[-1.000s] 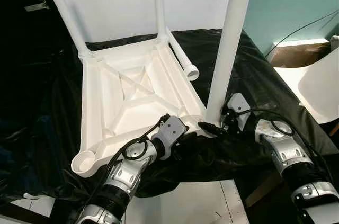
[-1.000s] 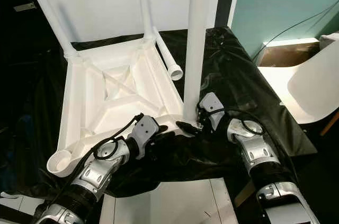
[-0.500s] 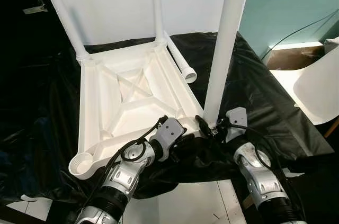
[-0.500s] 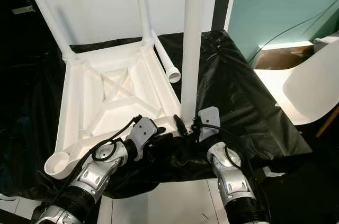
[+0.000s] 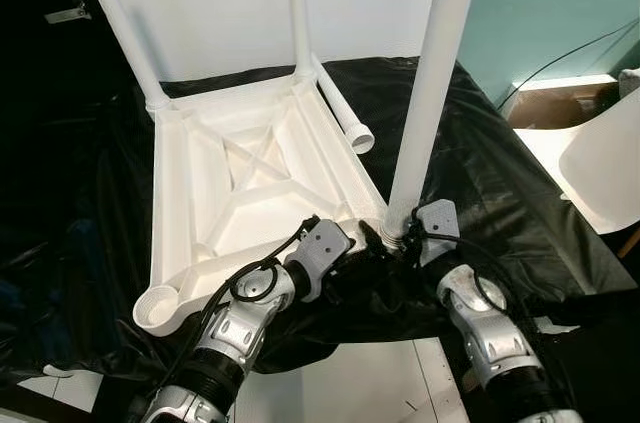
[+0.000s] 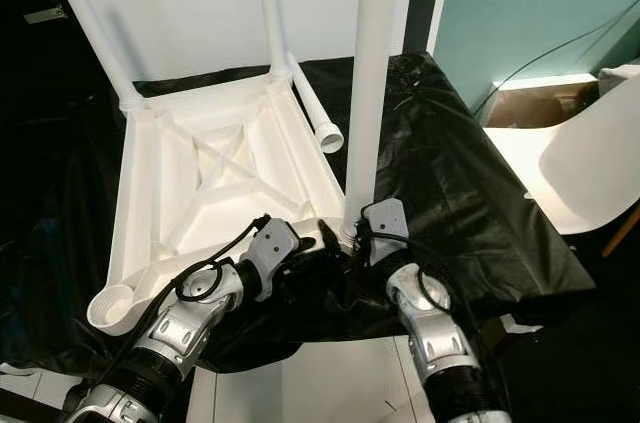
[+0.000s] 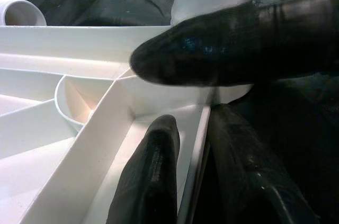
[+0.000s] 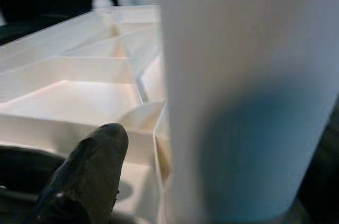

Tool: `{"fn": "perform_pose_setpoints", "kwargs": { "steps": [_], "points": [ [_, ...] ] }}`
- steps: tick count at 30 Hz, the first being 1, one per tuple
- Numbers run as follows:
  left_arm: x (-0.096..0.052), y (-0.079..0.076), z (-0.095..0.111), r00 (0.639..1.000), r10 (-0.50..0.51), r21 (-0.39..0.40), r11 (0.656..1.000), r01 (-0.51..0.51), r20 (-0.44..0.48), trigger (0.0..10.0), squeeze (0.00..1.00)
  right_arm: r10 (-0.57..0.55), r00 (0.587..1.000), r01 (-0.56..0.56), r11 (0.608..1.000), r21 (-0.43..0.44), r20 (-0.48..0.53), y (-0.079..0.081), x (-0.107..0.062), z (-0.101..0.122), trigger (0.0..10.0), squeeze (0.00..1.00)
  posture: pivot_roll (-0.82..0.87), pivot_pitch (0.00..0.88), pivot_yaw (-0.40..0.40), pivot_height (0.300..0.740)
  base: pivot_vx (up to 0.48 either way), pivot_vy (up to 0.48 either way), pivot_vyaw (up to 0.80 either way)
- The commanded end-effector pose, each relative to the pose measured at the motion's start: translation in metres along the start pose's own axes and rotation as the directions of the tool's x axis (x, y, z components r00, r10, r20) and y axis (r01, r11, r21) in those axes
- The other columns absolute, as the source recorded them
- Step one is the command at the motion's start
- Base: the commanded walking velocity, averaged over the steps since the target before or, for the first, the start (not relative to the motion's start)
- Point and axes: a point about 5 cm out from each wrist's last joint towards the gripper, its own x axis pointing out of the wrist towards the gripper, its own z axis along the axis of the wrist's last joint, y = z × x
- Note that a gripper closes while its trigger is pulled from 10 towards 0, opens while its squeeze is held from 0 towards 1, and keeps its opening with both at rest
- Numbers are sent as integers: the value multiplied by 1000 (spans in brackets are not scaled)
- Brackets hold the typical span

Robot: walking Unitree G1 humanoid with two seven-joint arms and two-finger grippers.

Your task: Building children table

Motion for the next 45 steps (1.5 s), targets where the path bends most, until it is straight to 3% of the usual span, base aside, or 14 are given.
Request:
{"fn": "perform_pose_setpoints", "kwargs": {
  "steps": [1, 2, 4, 7, 15, 16, 18, 19, 27, 29, 34, 35, 40, 45],
  "points": [
    [-4, -15, -31, 990, -69, -64, 996, 62, -123, 10000, 0, 15, 1000, -15, 1000, 16, -4, -5, -1, -1, 10000, 0, -78, 0, 37, 740, 0, 0, 0],
    [-4, -15, -31, 990, -70, -65, 996, 62, -124, 10000, 0, 47, 999, -47, 999, -5, -2, -16, 0, 3, 10000, 0, -79, 0, 38, 740, 0, 0, 0],
    [-4, -15, -31, 990, -70, -66, 996, 62, -125, 10000, 0, 71, 997, -71, 997, -25, -1, -21, 0, 5, 10000, 0, -80, 0, 38, 740, 0, 0, 0],
    [-3, -14, -30, 990, -71, -65, 996, 63, -122, 10000, 0, 198, 980, -198, 980, -26, -31, -30, 3, 11, 10000, 0, -81, 0, 37, 740, 0, 0, 0],
    [-3, -15, -30, 990, -70, -65, 996, 62, -120, 10000, 0, 340, 937, -343, 939, -29, -80, -32, 3, 11, 10000, 0, -76, 0, 36, 740, 0, 0, 0],
    [-3, -15, -30, 990, -69, -66, 996, 61, -121, 10000, 0, 360, 930, -363, 932, -26, -80, -33, 3, 11, 863, 0, -75, 0, 37, 740, 0, 0, 0],
    [-4, -15, -31, 990, -68, -66, 996, 60, -123, 10000, 0, 371, 926, -373, 927, -24, -78, -33, 4, 11, 863, 0, -75, 0, 37, 740, 0, 0, 0],
    [-4, -14, -31, 990, -67, -65, 996, 59, -124, 10000, 0, 392, 917, -395, 919, -22, -78, -33, 4, 12, 0, 0, -73, 0, 38, 740, 0, 0, 0],
    [-4, -14, -31, 990, -67, -63, 996, 59, -121, 10000, 0, 386, 917, -389, 921, -19, -101, -35, 5, 9, 0, 0, -75, 0, 39, 740, 0, 0, 0],
    [-4, -13, -30, 990, -68, -61, 996, 61, -120, 10000, 0, 274, 955, -274, 962, 17, -112, -27, 1, -3, 0, 0, -78, 0, 37, 740, 0, 0, 0],
    [-3, -13, -30, 991, -66, -60, 996, 60, -120, 10000, 0, 107, 989, -104, 994, 33, -103, -19, -4, -13, 0, 0, -76, 0, 36, 740, 0, 0, 0],
    [-4, -12, -30, 991, -64, -60, 997, 57, -118, 10000, 0, -109, 991, 111, 994, 19, -77, -14, -14, -18, 0, 0, -74, 0, 38, 740, 0, 0, 0],
    [-5, -12, -31, 991, -64, -60, 997, 57, -121, 10000, 0, -270, 961, 273, 961, 36, -63, -7, -20, -19, 0, 0, -78, 0, 44, 740, 0, 0, 0],
    [-4, -12, -31, 990, -71, -58, 996, 64, -123, 10000, 0, -299, 953, 301, 953, 39, -55, -5, -13, -15, 0, 0, -85, 0, 49, 740, 0, 0, 0]
  ]
}}
